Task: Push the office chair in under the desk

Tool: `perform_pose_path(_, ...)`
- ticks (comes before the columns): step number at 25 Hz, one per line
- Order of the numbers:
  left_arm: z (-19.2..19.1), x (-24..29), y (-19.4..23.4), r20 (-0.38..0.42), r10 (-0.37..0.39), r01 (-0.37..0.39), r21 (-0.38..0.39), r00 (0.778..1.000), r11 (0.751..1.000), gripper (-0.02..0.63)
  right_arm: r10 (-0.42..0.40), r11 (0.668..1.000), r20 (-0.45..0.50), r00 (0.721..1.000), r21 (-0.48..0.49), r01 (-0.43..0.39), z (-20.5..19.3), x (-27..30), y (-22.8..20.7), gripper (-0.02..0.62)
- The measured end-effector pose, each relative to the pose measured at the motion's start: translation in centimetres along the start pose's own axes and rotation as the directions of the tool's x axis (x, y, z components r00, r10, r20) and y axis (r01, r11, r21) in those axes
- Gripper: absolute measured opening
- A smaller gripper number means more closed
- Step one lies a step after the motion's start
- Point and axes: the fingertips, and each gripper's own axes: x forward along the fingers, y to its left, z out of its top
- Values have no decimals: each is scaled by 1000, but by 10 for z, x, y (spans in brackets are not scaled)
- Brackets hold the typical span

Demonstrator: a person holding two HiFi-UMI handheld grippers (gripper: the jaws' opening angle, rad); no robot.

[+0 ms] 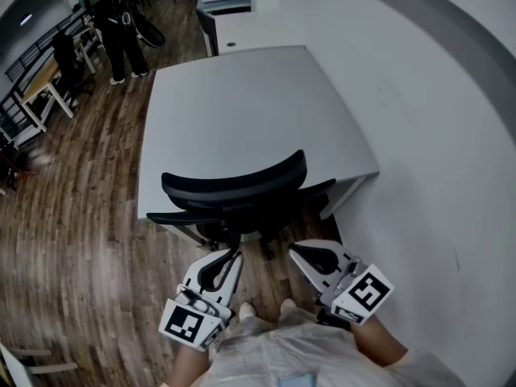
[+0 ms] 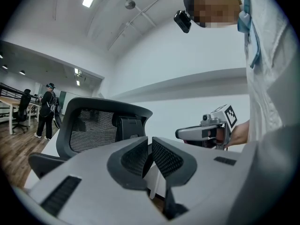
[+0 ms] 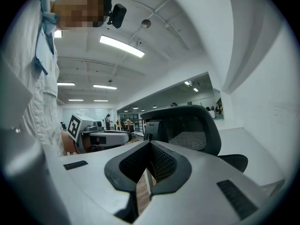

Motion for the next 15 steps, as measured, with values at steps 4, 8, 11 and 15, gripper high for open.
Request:
perform_pose_path(4,-3,0,1,-7,4,-4,-3,1000,1000,29,-1,1000,-7,1000,0,1,-2,-2,-1,32)
perform_pose_path(8,-2,0,0,-5,2,-2,-5,1000,1000,29,-3,1000,-4,1000,5,3,0,-3,-2,32)
perform_pose_path(11,-1,2,-1,-4,-1,0,-8,1000,1000,29,-3,1000,0,1000,8,3,0,-4,-4,32)
perform_pose_path(15,-3,2,-1,-13,-3,3,-10,1000,1000,29,-9,1000,-2,1000,14,9,1,-7,-5,32)
